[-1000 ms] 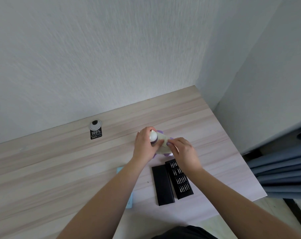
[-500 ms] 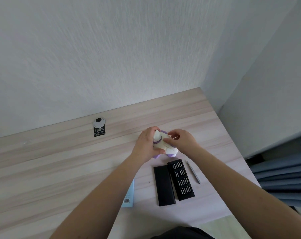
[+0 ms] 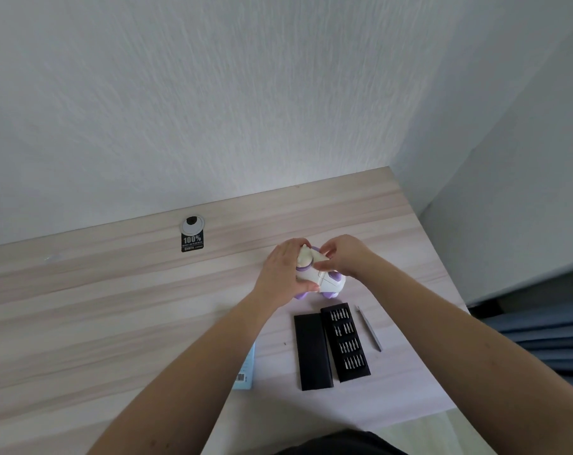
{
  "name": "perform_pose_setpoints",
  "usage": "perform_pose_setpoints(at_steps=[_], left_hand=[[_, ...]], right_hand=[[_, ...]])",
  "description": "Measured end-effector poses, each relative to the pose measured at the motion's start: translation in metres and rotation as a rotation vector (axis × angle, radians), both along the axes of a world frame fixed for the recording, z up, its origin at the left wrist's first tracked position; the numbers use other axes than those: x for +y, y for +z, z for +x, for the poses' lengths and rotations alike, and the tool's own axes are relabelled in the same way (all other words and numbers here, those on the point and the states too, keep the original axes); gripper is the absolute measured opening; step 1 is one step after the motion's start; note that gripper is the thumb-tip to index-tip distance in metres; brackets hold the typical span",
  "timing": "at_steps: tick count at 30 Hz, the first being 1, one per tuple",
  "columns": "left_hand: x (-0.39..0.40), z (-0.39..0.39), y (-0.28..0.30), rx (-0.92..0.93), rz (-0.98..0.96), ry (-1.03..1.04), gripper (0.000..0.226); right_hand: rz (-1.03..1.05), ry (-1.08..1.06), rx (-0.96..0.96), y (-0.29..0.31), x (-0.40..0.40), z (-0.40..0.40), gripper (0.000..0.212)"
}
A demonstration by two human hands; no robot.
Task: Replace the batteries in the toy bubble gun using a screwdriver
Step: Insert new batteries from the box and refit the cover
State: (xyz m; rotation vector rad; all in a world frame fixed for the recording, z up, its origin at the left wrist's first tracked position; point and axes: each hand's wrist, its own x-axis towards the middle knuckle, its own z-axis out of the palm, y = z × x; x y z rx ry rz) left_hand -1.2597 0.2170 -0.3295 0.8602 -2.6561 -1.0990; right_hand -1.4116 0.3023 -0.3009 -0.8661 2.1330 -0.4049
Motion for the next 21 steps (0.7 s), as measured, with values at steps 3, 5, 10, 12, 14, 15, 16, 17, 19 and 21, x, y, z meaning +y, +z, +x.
perform_pose_setpoints(at_steps=[3, 5, 10, 12, 14, 15, 16, 17, 19, 21], left_hand=[[0.000, -0.001, 0.001, -0.006, 0.001, -0.004, 0.074], [0.000, -0.001, 0.001, -0.008, -0.004, -0.003, 0.074], [0.000, 0.001, 0.001, -0.012, -0.022, -0.018, 0.074], [0.001, 0.002, 0.002, -0.005, -0.024, -0.028, 0.074], [0.002, 0.003, 0.001, -0.002, -0.025, -0.038, 0.076], [0.001, 0.003, 0.001, -0.005, -0.028, -0.044, 0.077], [0.000, 0.003, 0.002, -0.009, -0.031, -0.048, 0.077], [-0.001, 0.002, 0.003, -0.013, -0.033, -0.053, 0.077], [-0.002, 0.002, 0.006, -0.011, -0.046, -0.062, 0.075], [-0.001, 0.002, 0.010, 0.009, -0.049, -0.072, 0.070]], right_hand=[[0.006, 0.006, 0.017, 0.000, 0.000, 0.000, 0.043], [-0.017, -0.004, 0.021, 0.000, 0.003, 0.002, 0.040], [-0.135, -0.022, 0.027, -0.003, 0.017, 0.012, 0.038], [-0.165, -0.036, 0.005, -0.006, 0.021, 0.014, 0.038], [-0.195, -0.051, -0.031, -0.009, 0.025, 0.015, 0.034], [-0.208, -0.064, -0.049, -0.011, 0.027, 0.015, 0.030], [-0.224, -0.085, -0.071, -0.012, 0.029, 0.016, 0.025], [-0.250, -0.125, -0.105, -0.012, 0.032, 0.016, 0.022], [-0.319, -0.268, -0.166, -0.014, 0.039, 0.017, 0.021], [-0.385, -0.421, -0.119, -0.018, 0.047, 0.015, 0.021]])
